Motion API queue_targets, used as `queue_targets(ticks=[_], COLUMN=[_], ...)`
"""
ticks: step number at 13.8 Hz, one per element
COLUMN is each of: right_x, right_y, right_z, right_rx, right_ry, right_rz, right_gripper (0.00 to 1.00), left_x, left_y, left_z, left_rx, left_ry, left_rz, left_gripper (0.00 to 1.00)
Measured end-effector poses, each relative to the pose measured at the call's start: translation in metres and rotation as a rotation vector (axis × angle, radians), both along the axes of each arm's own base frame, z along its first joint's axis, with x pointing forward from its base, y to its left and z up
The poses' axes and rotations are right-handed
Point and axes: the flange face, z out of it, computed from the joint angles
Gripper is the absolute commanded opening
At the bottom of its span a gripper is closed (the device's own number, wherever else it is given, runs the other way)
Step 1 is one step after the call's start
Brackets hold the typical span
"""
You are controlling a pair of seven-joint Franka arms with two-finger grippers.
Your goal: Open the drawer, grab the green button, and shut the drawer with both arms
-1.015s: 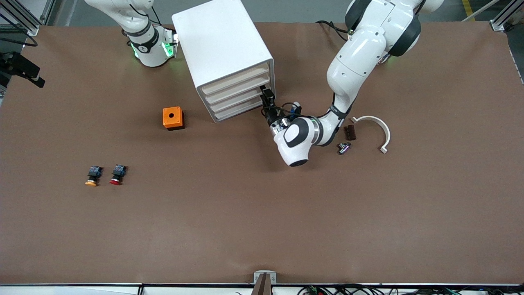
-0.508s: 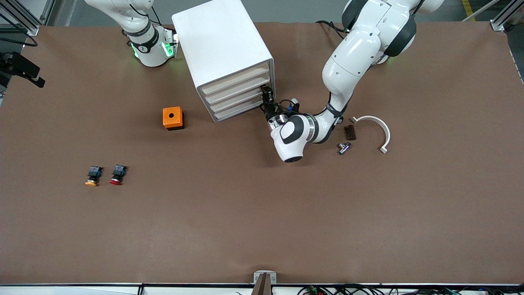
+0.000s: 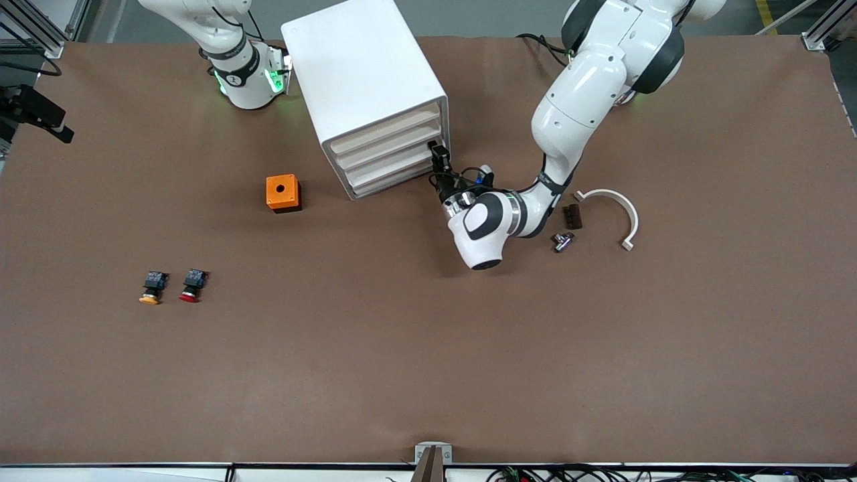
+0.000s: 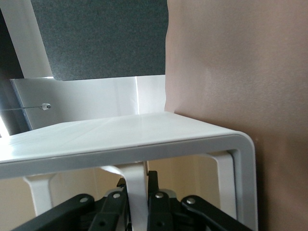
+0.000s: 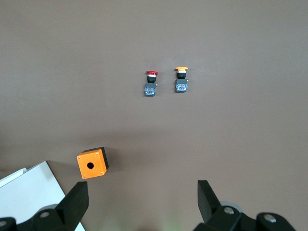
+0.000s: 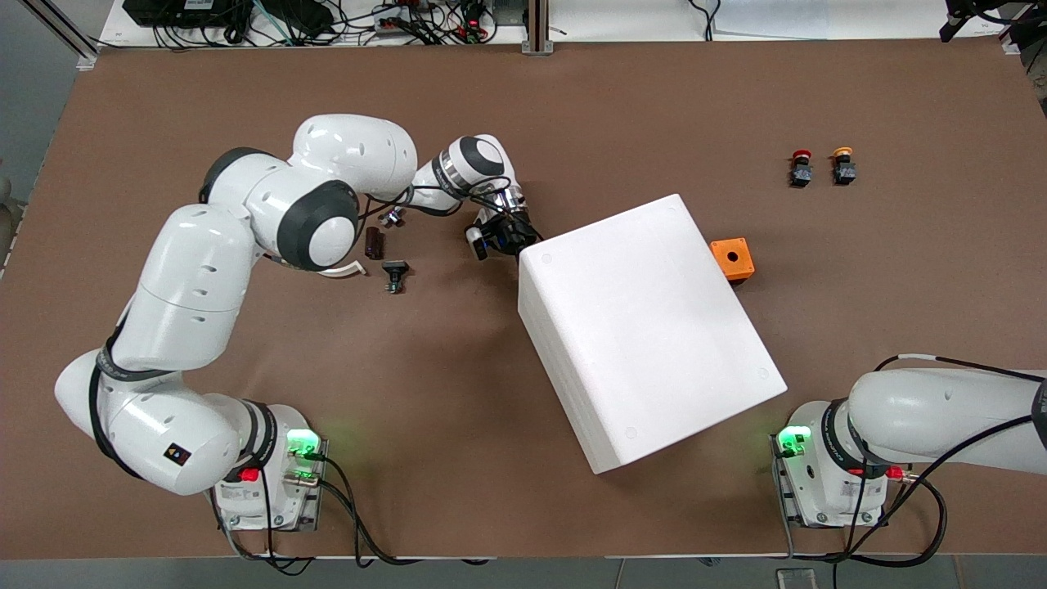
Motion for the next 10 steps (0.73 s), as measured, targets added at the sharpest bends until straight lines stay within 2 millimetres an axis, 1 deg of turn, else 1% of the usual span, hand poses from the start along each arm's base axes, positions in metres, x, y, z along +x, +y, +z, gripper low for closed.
queue_targets(ticks=[2,3,8,10], right_x=[0.0,0.0,0.0,0.0], right_y=[0.0,0.0,0.0,-0.001], right_z=[0.0,0.0,0.0,0.001], right_rx=[0.0,0.0,0.0,0.0], right_ry=[0.001,0.001,0.001,-0.003], right_rz=[0.0,0.0,0.0,-0.002], right_gripper=[1.0,1.0,1.0,1.0], left_x=[0.01,0.016,0.06,0.075], left_y=[0.008,0.013,0.056,0.068], left_z=[0.001,0.001,0.002,0.005], left_rx=[-0.001,-0.001,-0.001,-0.003], left_ry=[-0.003,-0.004,-0.016,-0.032], left_rz=[0.02,0.032,0.133,0.166], left_gripper=[0.12,0.14,0.16,0.19])
